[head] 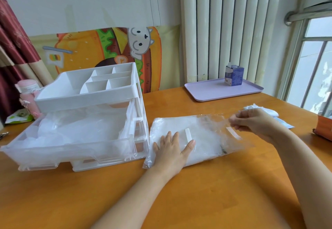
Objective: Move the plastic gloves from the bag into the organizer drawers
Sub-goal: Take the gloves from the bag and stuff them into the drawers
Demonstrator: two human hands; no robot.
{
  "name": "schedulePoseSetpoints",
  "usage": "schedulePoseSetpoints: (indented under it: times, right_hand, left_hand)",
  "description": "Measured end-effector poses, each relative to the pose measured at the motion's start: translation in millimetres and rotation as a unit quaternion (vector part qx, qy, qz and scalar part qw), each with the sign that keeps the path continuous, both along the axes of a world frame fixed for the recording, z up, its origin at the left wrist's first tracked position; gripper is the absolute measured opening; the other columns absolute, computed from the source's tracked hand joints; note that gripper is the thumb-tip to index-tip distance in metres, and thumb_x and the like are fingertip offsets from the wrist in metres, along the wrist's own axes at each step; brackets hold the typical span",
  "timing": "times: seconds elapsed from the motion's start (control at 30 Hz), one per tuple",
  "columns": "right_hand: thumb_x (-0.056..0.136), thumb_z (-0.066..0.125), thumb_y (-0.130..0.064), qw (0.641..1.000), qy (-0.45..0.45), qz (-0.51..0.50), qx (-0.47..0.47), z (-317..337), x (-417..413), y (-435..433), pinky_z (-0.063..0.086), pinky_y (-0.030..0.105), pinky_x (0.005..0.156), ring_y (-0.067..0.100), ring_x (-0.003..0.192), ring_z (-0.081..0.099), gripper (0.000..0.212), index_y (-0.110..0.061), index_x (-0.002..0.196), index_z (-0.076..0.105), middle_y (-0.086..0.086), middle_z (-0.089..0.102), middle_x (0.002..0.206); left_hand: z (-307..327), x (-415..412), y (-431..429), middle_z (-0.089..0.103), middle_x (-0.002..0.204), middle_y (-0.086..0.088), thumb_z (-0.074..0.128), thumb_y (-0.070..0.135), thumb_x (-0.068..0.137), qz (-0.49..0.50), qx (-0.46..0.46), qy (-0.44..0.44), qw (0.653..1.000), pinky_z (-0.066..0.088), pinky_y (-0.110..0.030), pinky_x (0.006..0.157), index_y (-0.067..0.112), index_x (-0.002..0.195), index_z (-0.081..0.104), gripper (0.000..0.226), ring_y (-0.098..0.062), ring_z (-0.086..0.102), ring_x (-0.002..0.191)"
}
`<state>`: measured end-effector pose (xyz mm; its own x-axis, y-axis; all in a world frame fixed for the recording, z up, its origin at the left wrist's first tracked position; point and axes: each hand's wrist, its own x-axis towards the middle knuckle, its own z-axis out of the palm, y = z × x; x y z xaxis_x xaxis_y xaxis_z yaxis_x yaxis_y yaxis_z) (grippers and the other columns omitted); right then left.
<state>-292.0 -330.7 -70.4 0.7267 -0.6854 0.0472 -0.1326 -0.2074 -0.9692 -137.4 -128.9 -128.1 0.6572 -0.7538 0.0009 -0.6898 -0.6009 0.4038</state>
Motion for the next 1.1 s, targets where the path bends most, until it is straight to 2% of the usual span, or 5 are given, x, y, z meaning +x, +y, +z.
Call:
schedulePoseSetpoints:
  times: [0.3,0.53,0.8,0.93,1.1]
  right_hand:
    - [0.083,0.06,-0.021,0.907,-0.347,0.12,0.208,29.8,-12.2,6.8,0.053,0.022,0.087,0.007,0.093,0.065,0.011,-0.013,0.08,0.053,0.001,0.068,0.095]
    - [0.085,0.043,-0.017,0.872,-0.372,0.174,0.267,47.9,-11.5,56.8,0.057,0.03,0.075,0.02,0.108,0.066,0.031,-0.015,0.071,0.071,0.009,0.067,0.12]
    - [0.086,0.044,-0.013,0.8,-0.433,0.196,0.366,74.0,-16.9,93.5,0.058,0.035,0.077,0.024,0.101,0.069,0.026,0.002,0.101,0.061,0.012,0.069,0.115]
    - [0.078,0.06,-0.014,0.836,-0.424,0.159,0.31,79.8,-32.7,71.8,0.058,0.026,0.071,0.022,0.104,0.068,0.019,-0.004,0.093,0.051,0.017,0.065,0.119]
    - [0.083,0.059,-0.007,0.952,-0.255,0.081,0.149,90.3,-48.5,55.3,0.058,0.026,0.069,0.018,0.085,0.07,0.01,-0.006,0.092,0.057,0.018,0.066,0.115]
  left_hand:
    - [22.9,-7.5,-7.8,0.032,0.154,0.0,0.033,0.07,0.086,-0.017,-0.139,0.125,0.982,0.016,-0.041,0.119,0.016,0.147,0.033,0.081,-0.015,0.027,0.142]
    - [42.9,-43.8,-28.0,0.068,0.104,-0.012,0.096,0.049,0.023,-0.039,-0.295,0.65,0.699,0.053,-0.031,0.088,0.004,0.104,0.062,0.099,-0.021,0.068,0.097]
    - [53.3,-88.6,-19.6,0.063,0.122,-0.022,0.068,0.057,0.075,-0.053,-0.315,0.812,0.488,0.047,-0.048,0.096,0.0,0.134,0.047,0.085,-0.033,0.065,0.107]
    - [78.7,-87.4,-6.3,0.071,0.087,-0.01,0.071,0.019,0.074,-0.001,-0.465,0.719,0.516,0.057,-0.03,0.075,0.008,0.076,0.071,0.011,-0.02,0.07,0.077]
    - [114.1,-86.7,32.8,0.064,0.067,-0.005,0.062,0.003,0.087,-0.067,-0.469,0.512,0.716,0.057,-0.029,0.065,0.006,0.081,0.068,0.009,-0.015,0.064,0.063]
